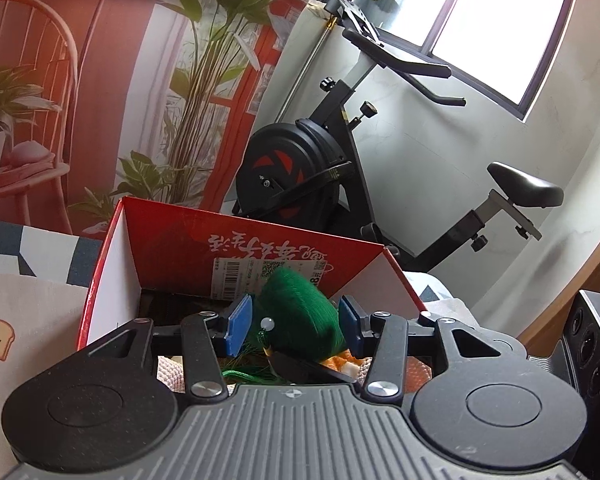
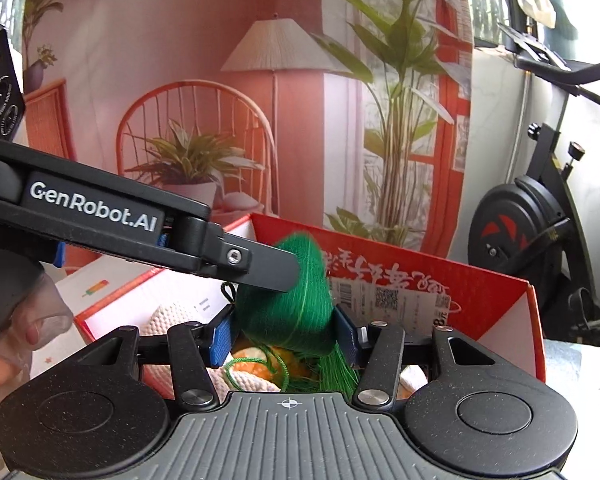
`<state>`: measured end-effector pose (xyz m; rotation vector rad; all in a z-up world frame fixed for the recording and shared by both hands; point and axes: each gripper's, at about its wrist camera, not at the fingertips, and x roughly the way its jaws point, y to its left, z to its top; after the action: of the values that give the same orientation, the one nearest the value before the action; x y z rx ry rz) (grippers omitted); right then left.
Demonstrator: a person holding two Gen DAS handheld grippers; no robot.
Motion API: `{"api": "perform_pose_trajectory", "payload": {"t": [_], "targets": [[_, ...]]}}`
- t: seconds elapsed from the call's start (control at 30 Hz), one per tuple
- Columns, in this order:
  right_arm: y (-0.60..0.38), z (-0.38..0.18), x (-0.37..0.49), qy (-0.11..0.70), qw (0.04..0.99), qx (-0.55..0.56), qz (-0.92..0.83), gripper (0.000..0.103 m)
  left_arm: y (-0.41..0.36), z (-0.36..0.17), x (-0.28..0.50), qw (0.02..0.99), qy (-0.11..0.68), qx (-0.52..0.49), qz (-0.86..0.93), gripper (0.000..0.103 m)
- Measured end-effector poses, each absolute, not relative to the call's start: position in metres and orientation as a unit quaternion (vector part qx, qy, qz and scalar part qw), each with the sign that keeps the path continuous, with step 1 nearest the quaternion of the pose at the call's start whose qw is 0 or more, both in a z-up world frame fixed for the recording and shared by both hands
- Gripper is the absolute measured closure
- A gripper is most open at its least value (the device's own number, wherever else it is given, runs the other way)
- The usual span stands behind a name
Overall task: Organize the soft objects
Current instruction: 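Open both grippers to drop the green pouch into the box, then move both tools back down to the clear bag of green cables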
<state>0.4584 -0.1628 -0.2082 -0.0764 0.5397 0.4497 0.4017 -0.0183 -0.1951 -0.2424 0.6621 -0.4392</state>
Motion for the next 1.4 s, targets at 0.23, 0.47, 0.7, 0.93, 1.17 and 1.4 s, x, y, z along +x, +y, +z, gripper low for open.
{"api": "perform_pose_trajectory", "payload": {"t": [0.23, 0.47, 0.7, 0.93, 1.17, 1.4], "targets": [[-0.173, -0.214, 0.445, 0.276, 0.944, -0.031, 0.181, 0.05, -0.004, -0.185, 0.391, 0.927, 0.314, -0.098, -0.181, 0.054], [-0.185, -0.208, 0.405, 0.261, 0.952, 0.001, 0.162, 0.05, 0.02, -0.182, 0.354, 0.93, 0.313, -0.093, -0.166, 0.054], [-0.186, -0.207, 0.346, 0.246, 0.956, 0.021, 0.16, 0.05, 0.05, -0.198, 0.301, 0.927, 0.328, -0.117, -0.14, 0.054], [-0.172, -0.236, 0.309, 0.29, 0.942, 0.026, 0.166, 0.05, 0.072, -0.238, 0.262, 0.911, 0.37, -0.148, -0.103, 0.054], [-0.15, -0.273, 0.285, 0.334, 0.925, 0.023, 0.179, 0.05, 0.079, -0.274, 0.234, 0.896, 0.401, -0.169, -0.086, 0.054], [-0.13, -0.287, 0.28, 0.346, 0.917, -0.004, 0.2, 0.05, 0.087, -0.29, 0.23, 0.885, 0.42, -0.187, -0.08, 0.054]]}}
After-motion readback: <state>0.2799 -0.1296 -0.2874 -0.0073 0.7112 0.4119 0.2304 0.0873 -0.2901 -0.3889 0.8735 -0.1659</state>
